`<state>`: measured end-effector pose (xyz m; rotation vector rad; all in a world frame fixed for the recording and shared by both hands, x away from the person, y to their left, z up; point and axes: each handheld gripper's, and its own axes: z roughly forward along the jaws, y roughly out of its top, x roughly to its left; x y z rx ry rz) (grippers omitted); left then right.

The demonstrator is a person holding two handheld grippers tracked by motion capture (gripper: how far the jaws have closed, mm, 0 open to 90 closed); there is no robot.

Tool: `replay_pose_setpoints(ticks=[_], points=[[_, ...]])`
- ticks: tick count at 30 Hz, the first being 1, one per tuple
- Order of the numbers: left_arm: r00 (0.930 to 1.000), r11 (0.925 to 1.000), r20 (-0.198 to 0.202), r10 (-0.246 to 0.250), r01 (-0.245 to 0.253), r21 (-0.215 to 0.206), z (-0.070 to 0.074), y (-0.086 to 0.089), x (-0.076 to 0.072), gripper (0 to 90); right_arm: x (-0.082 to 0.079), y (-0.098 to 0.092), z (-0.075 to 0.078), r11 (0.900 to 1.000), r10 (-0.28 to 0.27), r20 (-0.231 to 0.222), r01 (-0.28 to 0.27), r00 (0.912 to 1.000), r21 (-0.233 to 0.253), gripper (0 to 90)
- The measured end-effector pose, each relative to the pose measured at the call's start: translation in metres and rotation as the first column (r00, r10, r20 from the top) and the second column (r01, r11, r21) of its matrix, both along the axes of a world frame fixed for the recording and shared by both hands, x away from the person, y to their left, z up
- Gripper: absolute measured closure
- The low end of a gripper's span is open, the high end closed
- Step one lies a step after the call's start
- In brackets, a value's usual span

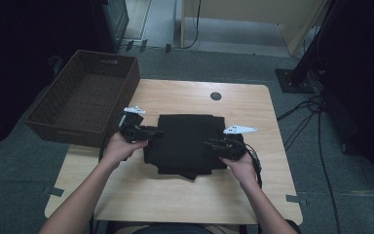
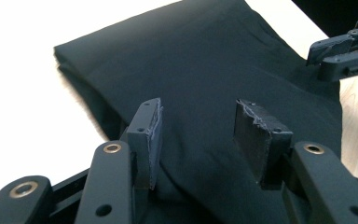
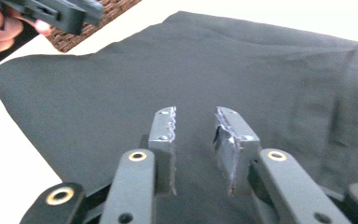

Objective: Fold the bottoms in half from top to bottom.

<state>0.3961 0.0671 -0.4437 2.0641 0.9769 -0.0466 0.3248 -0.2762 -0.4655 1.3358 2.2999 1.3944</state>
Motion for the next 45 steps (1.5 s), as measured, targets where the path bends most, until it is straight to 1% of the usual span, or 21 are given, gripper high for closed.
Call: replay_pose_setpoints(ticks=[2,4,6,9,11,13,16,17,18,19,20,22,26,29,32,33,37,41,43,44,45], points=[[0.9999,0.9998,0.001,-0.012,0.012,0.013,-0.002,-0.004,0.003,52.3,-0.001,0.007,-0.003,1.000,-0.001,0.006,0.001,1.0000,0.005,65.3],[0.9998,0.9995,0.004,-0.017,0.017,0.028,-0.004,-0.008,0.007,50.2,-0.001,0.013,-0.006,1.000,0.001,0.010,-0.001,0.9999,0.004,65.1],[0.9997,0.9994,0.015,-0.019,0.018,0.028,-0.005,-0.010,0.012,48.6,-0.003,0.020,-0.007,1.000,0.010,0.015,-0.010,0.9998,0.008,65.7],[0.9999,0.9996,0.004,-0.015,0.015,0.025,-0.009,-0.013,0.019,46.4,-0.007,0.032,-0.009,1.000,0.019,0.010,-0.019,0.9998,0.007,65.7],[0.9996,0.9992,0.003,-0.026,0.026,0.029,-0.013,-0.017,0.022,46.9,-0.010,0.043,-0.015,0.999,0.029,0.013,-0.028,0.9995,-0.035,65.8],[0.9993,0.9988,-0.005,-0.036,0.037,0.032,-0.017,-0.021,0.022,48.0,-0.012,0.048,-0.022,0.998,0.030,0.004,-0.030,0.9995,-0.055,65.7],[0.9977,0.9961,-0.012,-0.066,0.067,0.057,-0.028,-0.029,0.020,48.0,-0.013,0.053,-0.034,0.995,0.040,0.010,-0.039,0.9991,-0.095,64.4],[0.9977,0.9961,-0.012,-0.066,0.067,0.057,-0.028,-0.029,0.020,47.9,-0.014,0.053,-0.036,0.994,0.042,0.015,-0.040,0.9990,-0.100,64.3],[0.9969,0.9941,-0.020,-0.077,0.078,0.075,-0.035,-0.033,0.019,47.7,-0.015,0.053,-0.039,0.995,0.040,0.032,-0.037,0.9987,-0.097,64.1],[0.9969,0.9941,-0.020,-0.077,0.078,0.075,-0.035,-0.033,0.019,47.3,-0.016,0.053,-0.041,0.995,0.035,0.040,-0.031,0.9986,-0.097,64.0],[0.9957,0.9911,-0.030,-0.087,0.090,0.098,-0.040,-0.035,0.019,46.8,-0.017,0.053,-0.043,0.995,0.035,0.047,-0.030,0.9983,-0.098,63.9],[0.9959,0.9914,-0.025,-0.087,0.089,0.096,-0.045,-0.036,0.016,46.7,-0.018,0.053,-0.045,0.994,0.037,0.060,-0.031,0.9975,-0.101,64.3],[0.9964,0.9926,-0.028,-0.079,0.082,0.090,-0.052,-0.037,0.012,47.5,-0.016,0.050,-0.048,0.994,0.040,0.063,-0.033,0.9972,-0.104,68.7],[0.9967,0.9922,-0.027,-0.077,0.079,0.096,-0.053,-0.038,0.011,48.0,-0.013,0.047,-0.049,0.994,0.036,0.067,-0.029,0.9971,-0.104,70.5],[0.9961,0.9905,-0.024,-0.085,0.087,0.107,-0.053,-0.040,0.008,49.0,-0.011,0.045,-0.050,0.994,0.018,0.077,-0.010,0.9968,-0.105,73.5],[0.9967,0.9916,-0.020,-0.079,0.081,0.101,-0.054,-0.040,0.004,48.9,-0.009,0.044,-0.051,0.994,0.015,0.084,-0.006,0.9964,-0.105,74.6],[0.9981,0.9956,-0.034,-0.052,0.055,0.076,-0.055,-0.040,-0.002,49.2,-0.004,0.041,-0.052,0.994,0.002,0.095,0.008,0.9955,-0.108,75.5],[0.9973,0.9960,-0.042,-0.060,0.063,0.064,-0.056,-0.040,-0.011,50.7,0.002,0.038,-0.053,0.995,-0.010,0.108,0.021,0.9941,-0.099,75.5],[0.9966,0.9959,-0.051,-0.065,0.068,0.059,-0.056,-0.041,-0.014,50.7,0.007,0.037,-0.053,0.995,-0.009,0.108,0.020,0.9941,-0.101,75.5],[0.9967,0.9963,-0.050,-0.063,0.066,0.054,-0.056,-0.041,-0.015,50.7,0.011,0.036,-0.052,0.994,0.002,0.108,0.010,0.9942,-0.112,75.3],[0.9970,0.9969,-0.047,-0.061,0.063,0.048,-0.056,-0.041,-0.015,50.6,0.015,0.036,-0.050,0.993,-0.002,0.103,0.014,0.9947,-0.117,74.7]])
